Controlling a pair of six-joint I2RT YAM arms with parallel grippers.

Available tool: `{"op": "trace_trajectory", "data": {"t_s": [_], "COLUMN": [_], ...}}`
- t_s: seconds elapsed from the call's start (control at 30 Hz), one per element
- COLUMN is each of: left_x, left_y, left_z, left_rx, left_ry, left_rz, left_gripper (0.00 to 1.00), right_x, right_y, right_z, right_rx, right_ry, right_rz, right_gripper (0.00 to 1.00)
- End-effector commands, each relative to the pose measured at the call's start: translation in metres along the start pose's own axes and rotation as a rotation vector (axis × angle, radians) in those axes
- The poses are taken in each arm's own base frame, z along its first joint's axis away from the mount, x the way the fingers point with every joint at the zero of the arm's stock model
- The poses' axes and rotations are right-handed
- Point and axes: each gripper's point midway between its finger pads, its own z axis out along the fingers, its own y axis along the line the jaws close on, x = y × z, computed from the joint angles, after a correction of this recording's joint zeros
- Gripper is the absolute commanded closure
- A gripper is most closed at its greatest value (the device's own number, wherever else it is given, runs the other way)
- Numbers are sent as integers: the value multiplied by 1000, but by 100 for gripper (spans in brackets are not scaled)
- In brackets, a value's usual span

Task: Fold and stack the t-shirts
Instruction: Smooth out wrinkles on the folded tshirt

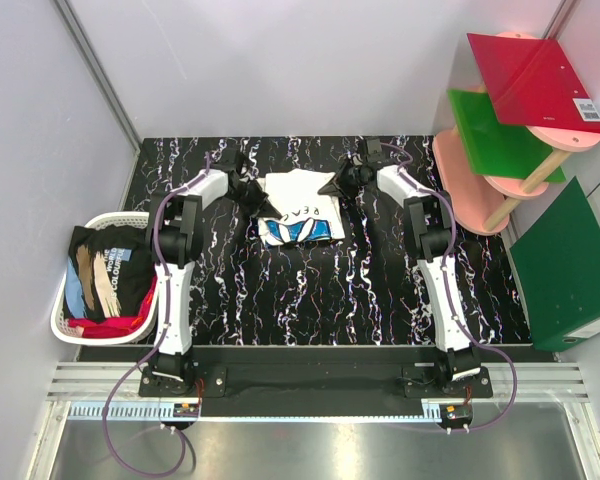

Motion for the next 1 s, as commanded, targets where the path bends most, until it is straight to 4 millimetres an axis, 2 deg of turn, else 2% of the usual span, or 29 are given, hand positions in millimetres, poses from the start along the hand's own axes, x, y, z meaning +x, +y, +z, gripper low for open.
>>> {"op": "trace_trajectory", "data": {"t_s": [0.0, 0.03, 0.07, 0.1, 0.13, 0.17, 0.23, 0.3, 0.33, 0.37, 0.43, 0.5, 0.53, 0.6, 0.67, 0.7, 0.8, 0.9, 0.93, 0.97], "left_x": [-15, -12, -16, -16, -17, -23, -24, -32, -36, -42, -52, -65, -68, -81, -93, -100, -115, -120, -122, -113], "left_y": [-14, -25, -45, -54, -62, -79, -90, -99, -100, -92, -95, -85, -70, -66, -53, -46, -32, -55, -77, -93], "left_z": [-25, -31, -43, -48, -53, -60, -60, -50, -44, -26, -18, 0, 14, 15, 12, 7, -15, -36, -46, -52], "left_rx": [8, 48, 108, 135, 169, 229, 295, 356, 365, 363, 377, 358, 322, 302, 239, 209, 129, 227, 313, 386], "left_ry": [-91, -86, -122, -138, -150, -185, -176, -160, -150, -127, -112, -108, -85, -121, -186, -218, -316, -320, -327, -277], "left_rz": [97, 121, 170, 186, 198, 216, 209, 173, 153, 104, 48, -7, -69, -97, -117, -122, -114, -40, 1, 32], "left_gripper": [100, 100, 100, 100, 100, 100, 100, 100, 100, 100, 100, 100, 100, 100, 100, 100, 100, 100, 100, 100], "right_x": [-10, -11, -12, -12, -14, -14, -16, -16, -17, -16, -13, -10, -9, -5, -4, -3, -1, 3, 4, 8], "right_y": [8, 16, 23, 32, 50, 60, 85, 99, 110, 114, 126, 128, 131, 134, 133, 136, 132, 124, 122, 116], "right_z": [-23, -28, -33, -36, -47, -52, -70, -81, -91, -96, -109, -117, -124, -135, -144, -153, -166, -168, -168, -165], "right_rx": [82, 70, 56, 42, 11, -4, -43, -65, -82, -89, -106, -106, -103, -100, -80, -69, -27, 0, 3, 8], "right_ry": [-100, -109, -115, -121, -143, -154, -188, -201, -214, -220, -225, -225, -229, -230, -243, -254, -278, -270, -267, -249], "right_rz": [-80, -96, -125, -148, -182, -214, -261, -288, -306, -322, -347, -355, -364, -375, -403, -415, -464, -482, -483, -474], "right_gripper": [100, 100, 100, 100, 100, 100, 100, 100, 100, 100, 100, 100, 100, 100, 99, 100, 99, 99, 99, 99]}}
